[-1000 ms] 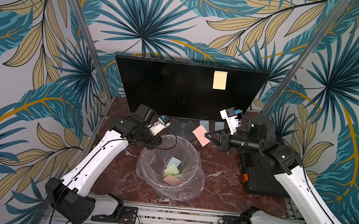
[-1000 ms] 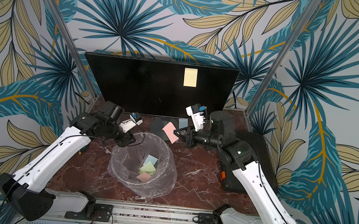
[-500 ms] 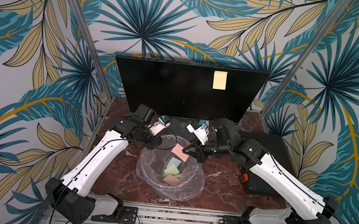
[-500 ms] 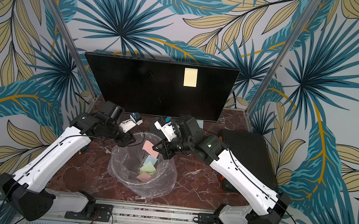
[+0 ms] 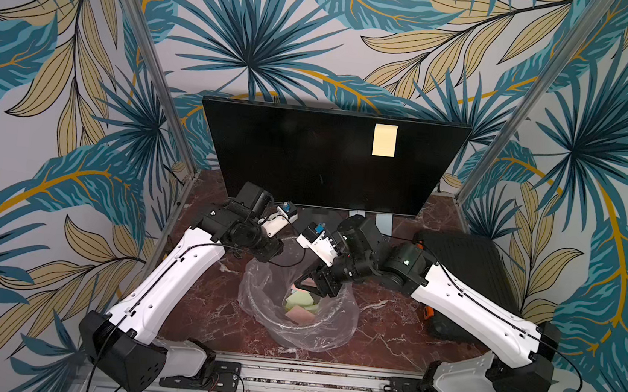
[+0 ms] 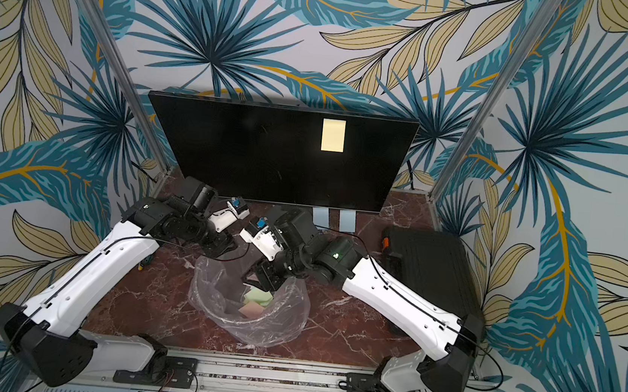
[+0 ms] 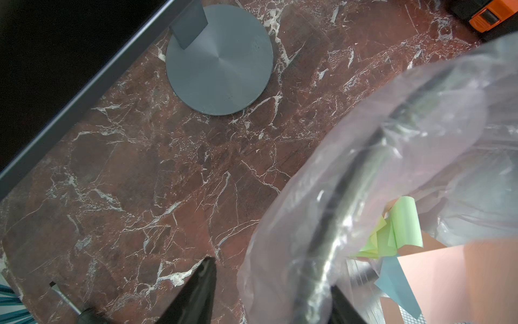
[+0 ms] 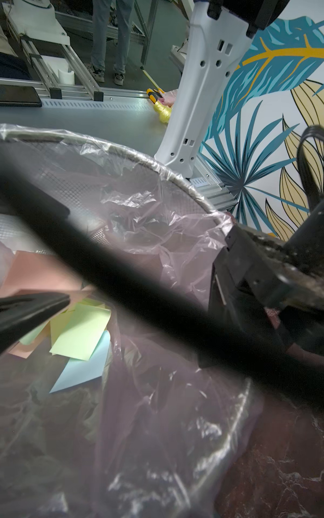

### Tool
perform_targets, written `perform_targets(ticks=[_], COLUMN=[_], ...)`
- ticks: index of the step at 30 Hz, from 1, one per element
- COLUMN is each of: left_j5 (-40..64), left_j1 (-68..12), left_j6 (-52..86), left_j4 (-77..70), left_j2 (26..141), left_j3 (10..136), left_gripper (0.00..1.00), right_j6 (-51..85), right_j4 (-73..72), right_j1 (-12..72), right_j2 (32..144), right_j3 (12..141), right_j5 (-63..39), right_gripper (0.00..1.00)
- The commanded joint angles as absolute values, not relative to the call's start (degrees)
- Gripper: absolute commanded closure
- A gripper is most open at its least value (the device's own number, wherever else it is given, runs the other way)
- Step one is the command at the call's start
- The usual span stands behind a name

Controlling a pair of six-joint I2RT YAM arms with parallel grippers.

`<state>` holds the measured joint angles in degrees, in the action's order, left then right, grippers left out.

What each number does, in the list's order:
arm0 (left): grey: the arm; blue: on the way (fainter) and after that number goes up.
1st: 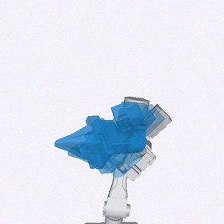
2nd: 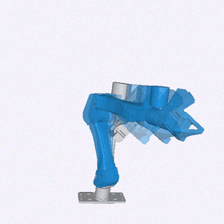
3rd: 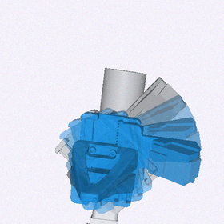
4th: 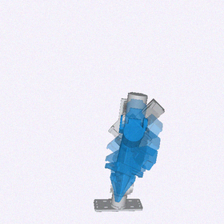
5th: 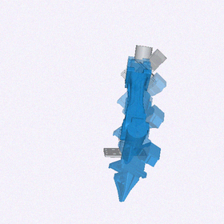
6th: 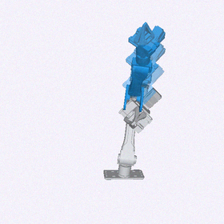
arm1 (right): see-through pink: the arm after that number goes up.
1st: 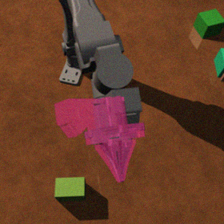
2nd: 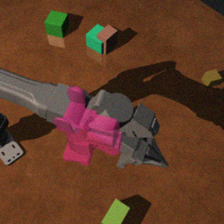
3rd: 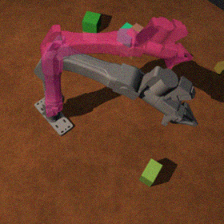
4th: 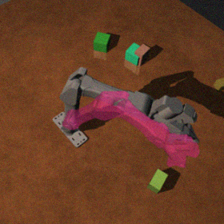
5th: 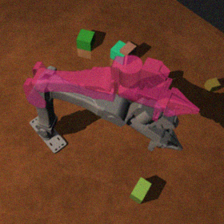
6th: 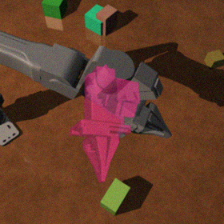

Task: Remove the sticky note from the monitor
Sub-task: Place the sticky note in the trash bin.

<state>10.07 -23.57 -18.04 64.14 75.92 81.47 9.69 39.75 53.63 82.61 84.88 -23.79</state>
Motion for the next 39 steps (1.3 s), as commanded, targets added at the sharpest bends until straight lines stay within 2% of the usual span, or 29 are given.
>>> perform_targets(ticks=[1,4,21,32,39], left_j5=[9.6,9.6,9.7,9.3,9.4], left_j1=[-23.6,-23.5,-23.6,-23.6,-23.6], left_j6=[-18.5,-18.5,-18.5,-18.6,-18.6], left_j4=[64.2,64.1,64.0,63.9,63.9], left_j2=[75.5,75.5,75.5,75.5,75.7], left_j3=[81.0,81.1,80.9,80.7,80.6], left_gripper=[0.47,0.47,0.47,0.47,0.47], right_j6=[9.1,9.2,9.4,9.1,12.6], right_j4=[39.6,39.1,37.0,36.9,32.9], right_j1=[53.9,54.0,54.0,53.3,51.2], right_j2=[82.5,82.5,78.2,68.1,60.5], right_j3=[85.7,85.6,84.1,80.9,76.3], right_j5=[-22.5,-23.0,-20.3,-12.6,-3.1], right_gripper=[0.52,0.49,0.49,0.47,0.46])
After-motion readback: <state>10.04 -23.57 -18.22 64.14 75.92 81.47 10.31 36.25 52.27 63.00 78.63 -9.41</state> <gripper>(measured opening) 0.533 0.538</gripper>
